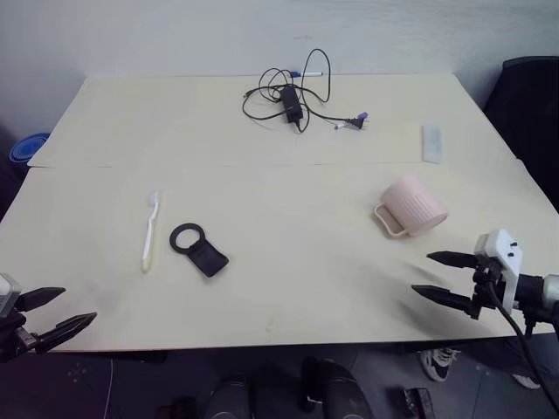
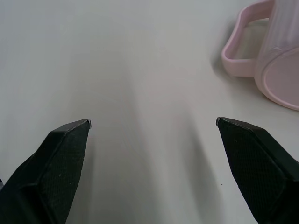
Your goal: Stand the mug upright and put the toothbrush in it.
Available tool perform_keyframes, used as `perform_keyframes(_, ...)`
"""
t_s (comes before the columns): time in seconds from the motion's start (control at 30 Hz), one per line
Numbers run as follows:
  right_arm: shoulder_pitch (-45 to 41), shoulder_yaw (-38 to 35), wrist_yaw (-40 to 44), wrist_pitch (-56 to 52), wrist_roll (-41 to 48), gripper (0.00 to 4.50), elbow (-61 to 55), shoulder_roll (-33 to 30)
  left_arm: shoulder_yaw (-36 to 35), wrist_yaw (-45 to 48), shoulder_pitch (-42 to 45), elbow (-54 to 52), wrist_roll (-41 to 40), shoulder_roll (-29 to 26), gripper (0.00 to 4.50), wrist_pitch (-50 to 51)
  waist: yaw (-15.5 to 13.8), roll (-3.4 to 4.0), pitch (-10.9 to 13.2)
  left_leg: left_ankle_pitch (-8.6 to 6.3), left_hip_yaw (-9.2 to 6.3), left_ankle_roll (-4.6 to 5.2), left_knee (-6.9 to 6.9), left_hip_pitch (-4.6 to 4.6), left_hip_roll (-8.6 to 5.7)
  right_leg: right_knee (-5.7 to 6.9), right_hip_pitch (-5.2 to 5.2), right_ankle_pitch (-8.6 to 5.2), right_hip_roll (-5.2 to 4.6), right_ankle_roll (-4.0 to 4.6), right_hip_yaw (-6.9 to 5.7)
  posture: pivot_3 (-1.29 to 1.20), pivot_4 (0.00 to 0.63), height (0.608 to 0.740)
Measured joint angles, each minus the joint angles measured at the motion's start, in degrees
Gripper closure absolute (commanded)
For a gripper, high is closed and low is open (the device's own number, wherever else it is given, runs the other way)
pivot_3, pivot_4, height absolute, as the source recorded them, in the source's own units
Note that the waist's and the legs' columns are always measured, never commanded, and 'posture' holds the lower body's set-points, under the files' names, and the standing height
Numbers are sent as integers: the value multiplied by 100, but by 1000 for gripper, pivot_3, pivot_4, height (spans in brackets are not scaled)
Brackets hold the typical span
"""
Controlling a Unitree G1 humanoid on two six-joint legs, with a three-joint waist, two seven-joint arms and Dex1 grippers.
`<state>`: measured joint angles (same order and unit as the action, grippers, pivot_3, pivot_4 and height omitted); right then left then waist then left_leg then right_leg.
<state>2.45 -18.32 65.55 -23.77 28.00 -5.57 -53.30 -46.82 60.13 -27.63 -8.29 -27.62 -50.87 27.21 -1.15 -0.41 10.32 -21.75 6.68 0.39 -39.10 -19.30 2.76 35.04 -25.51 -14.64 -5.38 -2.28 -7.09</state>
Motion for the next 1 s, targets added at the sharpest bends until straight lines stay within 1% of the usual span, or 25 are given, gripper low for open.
perform_keyframes(0.13,-4,14,2,42,-98,0,57,0,33,-15,-56,-84,2,140,29,-16,3,0,0,0,2,0,0,2,0,2,0,0,0,0,3,0,150,740)
perform_keyframes(0.23,-75,51,-23,134,-195,0,132,0,87,-197,-47,-239,51,243,29,19,4,0,0,0,5,0,0,6,0,6,0,0,0,0,9,0,150,740)
perform_keyframes(0.6,-103,74,-10,69,-202,0,144,1,72,-294,-77,-411,30,245,29,400,4,0,0,1,7,-1,0,7,0,8,0,0,1,0,10,0,150,740)
perform_keyframes(0.67,-98,74,-2,-51,-141,0,119,1,58,-273,-18,-497,-87,246,29,447,3,0,0,1,7,-1,0,8,0,9,0,0,1,0,11,0,150,740)
perform_keyframes(0.77,-87,55,16,-242,32,0,6,1,-53,-229,193,-697,-558,242,29,825,2,0,0,1,6,-2,0,8,0,13,0,0,0,0,12,0,150,740)
perform_keyframes(0.83,-52,5,117,-463,277,0,-323,-10,-95,-97,242,-935,-807,125,29,959,-1,0,0,2,6,-3,0,9,0,15,-1,0,1,0,13,0,150,740)
perform_keyframes(0.93,40,-32,251,-750,556,0,-920,-208,-49,60,371,-1317,-994,-157,29,1096,-2,1,0,3,6,-5,0,9,-1,17,-1,0,1,0,15,0,150,740)
perform_keyframes(1.0,-41,-34,227,-906,730,0,-1362,-249,247,78,647,-1671,-1050,-413,29,1140,-8,0,0,5,7,-6,-1,10,-5,19,0,1,0,-1,20,0,150,740)
